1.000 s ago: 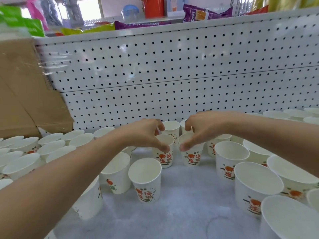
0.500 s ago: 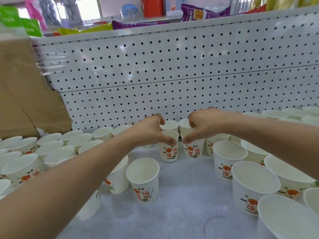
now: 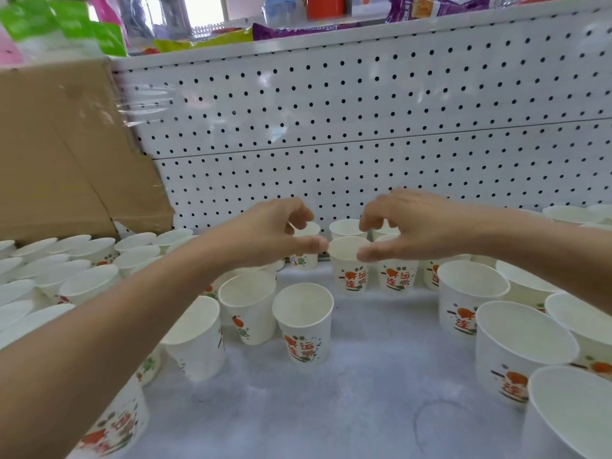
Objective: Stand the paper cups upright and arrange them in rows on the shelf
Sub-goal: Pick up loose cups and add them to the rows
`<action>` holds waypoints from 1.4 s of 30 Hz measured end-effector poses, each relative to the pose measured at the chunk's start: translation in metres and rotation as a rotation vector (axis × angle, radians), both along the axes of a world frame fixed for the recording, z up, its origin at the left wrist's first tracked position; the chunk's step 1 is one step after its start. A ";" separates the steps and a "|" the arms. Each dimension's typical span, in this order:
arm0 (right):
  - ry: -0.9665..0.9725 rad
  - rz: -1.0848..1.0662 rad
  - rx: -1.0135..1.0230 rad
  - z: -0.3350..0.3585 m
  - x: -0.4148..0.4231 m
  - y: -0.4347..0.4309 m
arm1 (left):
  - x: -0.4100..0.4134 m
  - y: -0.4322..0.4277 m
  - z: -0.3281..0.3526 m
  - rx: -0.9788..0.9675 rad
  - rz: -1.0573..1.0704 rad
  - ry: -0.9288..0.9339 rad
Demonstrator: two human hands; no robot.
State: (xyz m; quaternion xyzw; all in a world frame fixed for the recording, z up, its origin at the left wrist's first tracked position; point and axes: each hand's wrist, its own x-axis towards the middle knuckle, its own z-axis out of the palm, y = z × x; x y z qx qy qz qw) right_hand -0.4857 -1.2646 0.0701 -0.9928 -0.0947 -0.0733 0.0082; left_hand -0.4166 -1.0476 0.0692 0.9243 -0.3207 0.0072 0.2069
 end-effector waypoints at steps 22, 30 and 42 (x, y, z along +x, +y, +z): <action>0.307 0.031 0.099 -0.004 -0.030 0.021 | -0.009 0.034 -0.004 0.485 -0.005 0.008; 0.273 -0.014 0.048 -0.001 -0.034 0.000 | -0.018 -0.004 -0.003 0.229 -0.013 0.012; 0.240 -0.120 -0.075 -0.002 -0.036 -0.008 | -0.038 -0.030 -0.022 0.180 0.056 0.089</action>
